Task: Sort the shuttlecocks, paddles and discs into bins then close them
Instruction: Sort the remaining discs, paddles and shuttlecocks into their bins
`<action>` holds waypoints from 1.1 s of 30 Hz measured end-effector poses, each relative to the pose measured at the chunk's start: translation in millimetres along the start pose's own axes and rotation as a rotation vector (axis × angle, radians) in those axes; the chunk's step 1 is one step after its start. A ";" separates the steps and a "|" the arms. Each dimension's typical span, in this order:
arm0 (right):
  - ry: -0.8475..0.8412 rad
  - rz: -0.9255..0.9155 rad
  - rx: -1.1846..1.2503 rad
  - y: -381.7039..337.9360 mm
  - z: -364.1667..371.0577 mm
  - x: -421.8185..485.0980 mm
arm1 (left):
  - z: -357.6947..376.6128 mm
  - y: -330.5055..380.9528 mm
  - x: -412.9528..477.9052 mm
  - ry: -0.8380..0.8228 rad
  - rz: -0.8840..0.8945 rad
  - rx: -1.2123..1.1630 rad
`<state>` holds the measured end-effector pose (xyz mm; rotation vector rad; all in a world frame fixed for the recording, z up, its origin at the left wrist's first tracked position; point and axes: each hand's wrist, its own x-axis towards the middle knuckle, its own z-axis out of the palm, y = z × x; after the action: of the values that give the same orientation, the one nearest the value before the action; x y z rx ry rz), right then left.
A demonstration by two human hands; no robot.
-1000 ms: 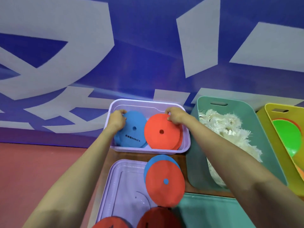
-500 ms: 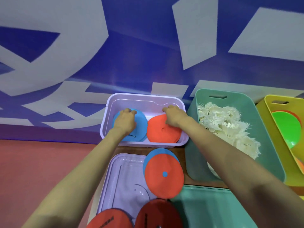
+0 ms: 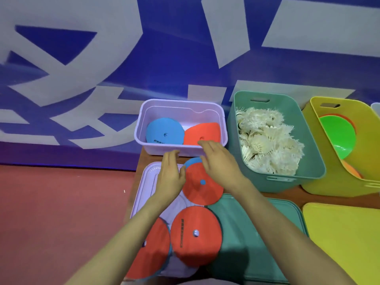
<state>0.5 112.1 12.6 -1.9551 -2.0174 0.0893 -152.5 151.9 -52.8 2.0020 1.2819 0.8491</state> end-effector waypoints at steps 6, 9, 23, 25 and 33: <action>-0.184 0.197 0.033 8.9 49.9 -41.1 | 24.3 -34.9 -12.6 -0.281 -0.334 0.072; -0.331 0.366 0.005 24.1 73.0 -49.4 | 37.6 -38.4 -7.1 -0.364 -0.490 0.022; -0.264 0.582 0.302 45.8 111.2 -64.5 | 44.6 -27.3 10.1 -0.337 -0.541 -0.408; -0.200 0.593 0.357 43.1 109.1 -65.7 | 37.1 -21.3 1.5 -0.326 -0.457 -0.428; 0.148 0.452 0.460 23.4 80.3 -52.0 | -5.0 -9.0 -29.1 -0.030 -0.426 -0.717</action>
<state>1.0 76.9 -79.4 -1.9922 -1.2867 0.4555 -170.7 128.8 -62.2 1.1284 1.1123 0.8936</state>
